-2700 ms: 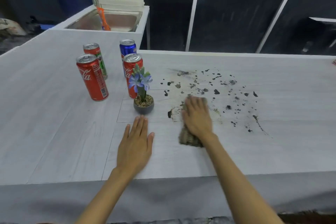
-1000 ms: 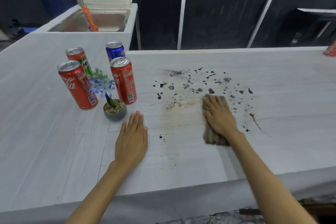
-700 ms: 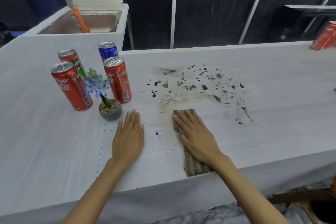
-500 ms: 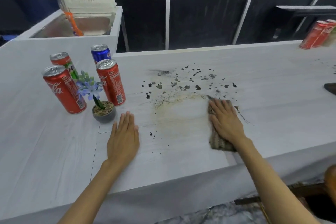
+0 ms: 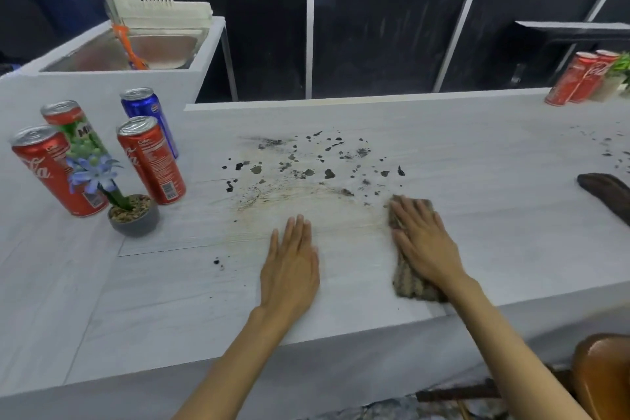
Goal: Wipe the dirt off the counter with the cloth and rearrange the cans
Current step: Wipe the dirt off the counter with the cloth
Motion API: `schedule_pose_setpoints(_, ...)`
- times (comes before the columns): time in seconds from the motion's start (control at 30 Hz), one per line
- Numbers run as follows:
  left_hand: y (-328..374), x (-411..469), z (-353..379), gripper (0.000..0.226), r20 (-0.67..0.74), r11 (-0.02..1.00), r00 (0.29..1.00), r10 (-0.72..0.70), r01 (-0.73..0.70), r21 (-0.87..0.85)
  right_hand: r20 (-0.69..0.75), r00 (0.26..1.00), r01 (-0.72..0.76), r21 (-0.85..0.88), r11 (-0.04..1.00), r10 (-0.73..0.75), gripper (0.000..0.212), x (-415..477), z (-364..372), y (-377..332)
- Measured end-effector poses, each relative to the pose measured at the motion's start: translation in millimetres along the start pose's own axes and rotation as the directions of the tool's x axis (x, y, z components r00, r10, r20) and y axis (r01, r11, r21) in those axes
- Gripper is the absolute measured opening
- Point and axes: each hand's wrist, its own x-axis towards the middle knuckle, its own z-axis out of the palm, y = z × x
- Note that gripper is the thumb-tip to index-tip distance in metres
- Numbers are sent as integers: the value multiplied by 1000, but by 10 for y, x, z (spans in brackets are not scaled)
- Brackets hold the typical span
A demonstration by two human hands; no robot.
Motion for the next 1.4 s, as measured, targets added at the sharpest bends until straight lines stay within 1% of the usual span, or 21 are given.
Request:
schedule_pose_setpoints(0.07, 57, 32, 73, 51, 1, 999, 1000, -24, 24, 32, 11, 998, -59, -6, 998, 59, 55, 296, -23, -23)
schedule_pose_setpoints(0.13, 67, 52, 110, 52, -6, 998, 999, -42, 43, 51, 12, 999, -37, -8, 999, 37, 55, 509, 38, -221)
schedule_pose_setpoints(0.27, 39, 69, 139, 53, -32, 998, 999, -43, 45, 51, 29, 972, 231, 24, 973, -232, 55, 359, 165, -452)
schedule_pose_setpoints(0.33, 34, 70, 140, 53, -41, 998, 998, -51, 53, 41, 17, 916, 399, 63, 915, -401, 55, 146, 152, -270)
schedule_pose_setpoints(0.4, 44, 66, 147, 52, -48, 997, 997, -63, 65, 45, -4, 887, 460, 77, 885, -461, 55, 58, 77, 105)
schedule_pose_setpoints(0.43, 50, 62, 146, 52, -50, 997, 997, -65, 67, 46, -9, 901, 433, 68, 899, -433, 55, 106, 23, 319)
schedule_pose_setpoints(0.5, 71, 53, 137, 52, -48, 997, 996, -69, 71, 33, 18, 970, 243, 48, 969, -244, 54, 327, -73, 611)
schedule_pose_setpoints(0.57, 87, 53, 124, 52, -51, 997, 996, -76, 77, 12, 35, 996, 87, 16, 996, -88, 53, 602, -100, 508)
schedule_pose_setpoints(0.6, 91, 55, 116, 52, -51, 997, 996, -78, 78, 9, 28, 996, 84, 4, 996, -84, 53, 692, -58, 323)
schedule_pose_setpoints(0.67, 96, 57, 104, 52, -49, 997, 995, -82, 83, 8, 28, 983, 180, 5, 984, -180, 54, 719, 77, -135)
schedule_pose_setpoints(0.73, 92, 62, 100, 51, -49, 996, 995, -89, 89, 7, 13, 932, 361, 12, 932, -362, 54, 507, 207, -461)
schedule_pose_setpoints(0.83, 83, 66, 97, 51, -50, 996, 995, -87, 88, 15, 7, 837, 546, 75, 835, -547, 57, 119, 178, -296)
schedule_pose_setpoints(0.9, 77, 62, 110, 51, -62, 996, 995, -84, 84, 9, -12, 847, 531, 88, 843, -532, 57, 129, 87, 94)
schedule_pose_setpoints(0.93, 73, 59, 115, 51, -64, 996, 994, -83, 84, 9, -10, 880, 473, 75, 878, -474, 56, 216, 39, 292)
schedule_pose_setpoints(1.0, 68, 57, 123, 51, -63, 997, 995, -80, 81, 11, 47, 960, 275, 51, 960, -278, 55, 491, -59, 488)
schedule_pose_setpoints(1.03, 69, 58, 128, 51, -66, 997, 995, -80, 80, 8, 64, 980, 188, 38, 981, -190, 55, 628, -74, 441)
schedule_pose_setpoints(1.1, 73, 59, 138, 50, -74, 997, 994, -81, 82, 3, 54, 991, 124, -6, 992, -123, 54, 820, -21, 126)
schedule_pose_setpoints(1.17, 69, 62, 148, 50, -78, 997, 994, -82, 83, 6, 40, 982, 187, -16, 982, -187, 53, 826, 77, -227)
schedule_pose_setpoints(1.23, 54, 71, 153, 51, -80, 996, 993, -83, 84, 15, 33, 947, 319, 24, 947, -320, 55, 596, 188, -411)
schedule_pose_setpoints(1.33, 44, 77, 153, 51, -69, 996, 994, -86, 87, 13, 24, 878, 472, 118, 874, -478, 58, 180, 150, -163)
schedule_pose_setpoints(1.4, 48, 80, 144, 51, -45, 995, 994, -100, 99, -10, -15, 918, 392, 195, 899, -397, 63, 128, 43, 218)
